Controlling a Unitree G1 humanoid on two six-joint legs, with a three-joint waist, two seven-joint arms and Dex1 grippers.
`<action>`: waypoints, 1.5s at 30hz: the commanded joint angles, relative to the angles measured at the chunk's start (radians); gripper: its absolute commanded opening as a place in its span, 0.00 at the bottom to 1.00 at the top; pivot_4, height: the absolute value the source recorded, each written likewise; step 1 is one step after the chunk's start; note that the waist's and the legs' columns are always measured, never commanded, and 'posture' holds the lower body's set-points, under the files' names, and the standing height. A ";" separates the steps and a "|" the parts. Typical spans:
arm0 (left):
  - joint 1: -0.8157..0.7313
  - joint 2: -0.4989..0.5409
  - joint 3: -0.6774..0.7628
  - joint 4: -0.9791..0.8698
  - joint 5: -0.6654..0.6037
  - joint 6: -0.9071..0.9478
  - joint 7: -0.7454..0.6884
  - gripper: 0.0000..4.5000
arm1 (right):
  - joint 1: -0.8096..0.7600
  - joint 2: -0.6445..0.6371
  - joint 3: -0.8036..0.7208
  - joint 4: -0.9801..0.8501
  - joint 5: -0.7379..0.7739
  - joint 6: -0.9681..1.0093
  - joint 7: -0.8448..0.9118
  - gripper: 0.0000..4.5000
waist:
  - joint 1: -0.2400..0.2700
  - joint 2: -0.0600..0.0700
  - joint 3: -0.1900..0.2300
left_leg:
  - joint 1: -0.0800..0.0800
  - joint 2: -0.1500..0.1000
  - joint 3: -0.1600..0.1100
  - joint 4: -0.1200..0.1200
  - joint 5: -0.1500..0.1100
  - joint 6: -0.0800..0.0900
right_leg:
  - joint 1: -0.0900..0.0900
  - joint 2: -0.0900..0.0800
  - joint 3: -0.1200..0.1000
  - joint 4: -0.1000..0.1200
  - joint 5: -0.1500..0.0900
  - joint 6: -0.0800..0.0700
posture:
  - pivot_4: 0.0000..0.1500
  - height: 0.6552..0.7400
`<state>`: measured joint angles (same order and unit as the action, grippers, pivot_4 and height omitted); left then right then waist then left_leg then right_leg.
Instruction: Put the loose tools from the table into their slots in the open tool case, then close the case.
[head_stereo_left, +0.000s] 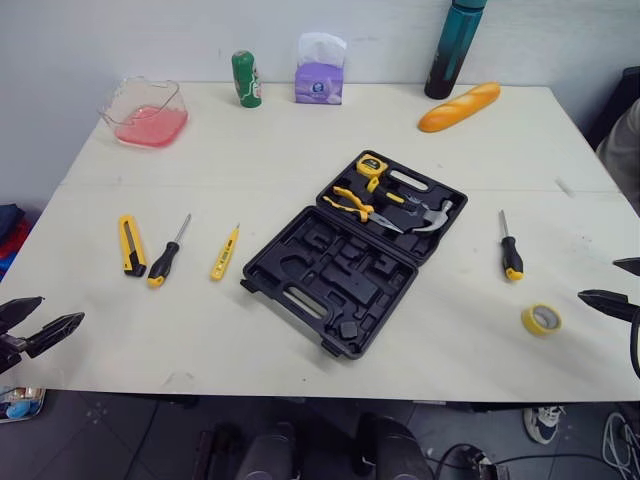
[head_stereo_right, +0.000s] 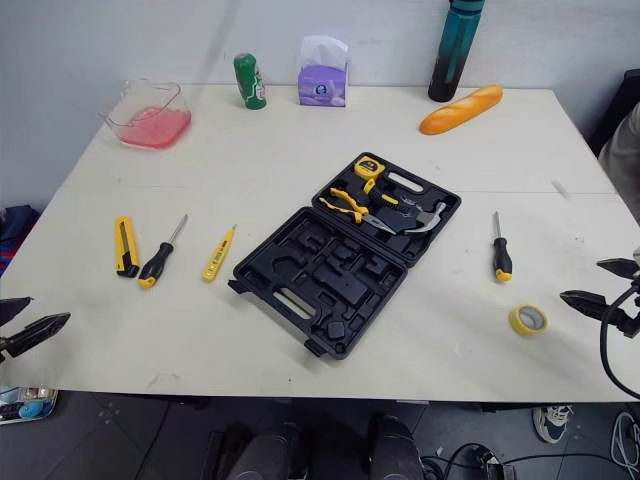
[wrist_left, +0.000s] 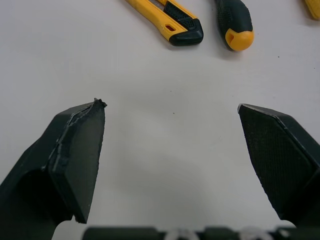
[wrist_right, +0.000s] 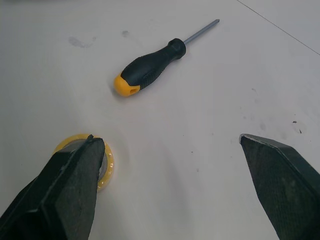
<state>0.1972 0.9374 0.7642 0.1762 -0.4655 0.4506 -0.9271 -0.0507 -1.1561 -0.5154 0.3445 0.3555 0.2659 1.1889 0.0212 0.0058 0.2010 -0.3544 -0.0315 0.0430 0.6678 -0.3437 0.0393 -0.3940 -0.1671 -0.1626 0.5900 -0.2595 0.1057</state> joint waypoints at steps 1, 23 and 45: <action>-0.014 0.013 0.014 0.006 -0.010 -0.001 -0.002 0.99 | 0.008 -0.021 -0.043 -0.032 0.007 0.008 -0.004 1.00 | 0.000 0.000 0.000 | 0.000 0.000 0.000 0.000 0.000 0.000 | 0.000 0.000 0.000 0.000 0.000 0.000 | 1.00 0.94; -0.068 0.029 -0.029 -0.010 -0.004 0.005 -0.006 0.99 | 0.040 0.004 -0.079 -0.122 0.023 0.032 -0.057 1.00 | 0.002 0.000 0.000 | 0.000 0.000 0.001 0.000 -0.001 0.000 | 0.000 0.000 0.001 0.000 0.000 0.000 | 1.00 0.94; -1.120 -0.262 -0.834 0.469 0.313 -0.184 -0.029 0.22 | -0.012 0.266 0.193 -0.805 0.141 0.510 -0.476 0.71 | 0.024 -0.004 0.000 | 0.000 0.000 0.007 0.004 0.004 0.005 | -0.001 0.012 0.001 0.001 0.002 -0.001 | 1.00 0.94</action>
<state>-0.8611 0.6944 -0.0456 0.5325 -0.2108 0.3374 -0.9799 -0.0389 -0.8995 -0.3347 -0.4283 0.5083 0.7546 0.7604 0.0451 0.0020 0.2005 -0.3553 -0.0311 0.0509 0.6718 -0.3404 0.0451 -0.3955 -0.1553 -0.1616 0.5906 -0.2571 0.1054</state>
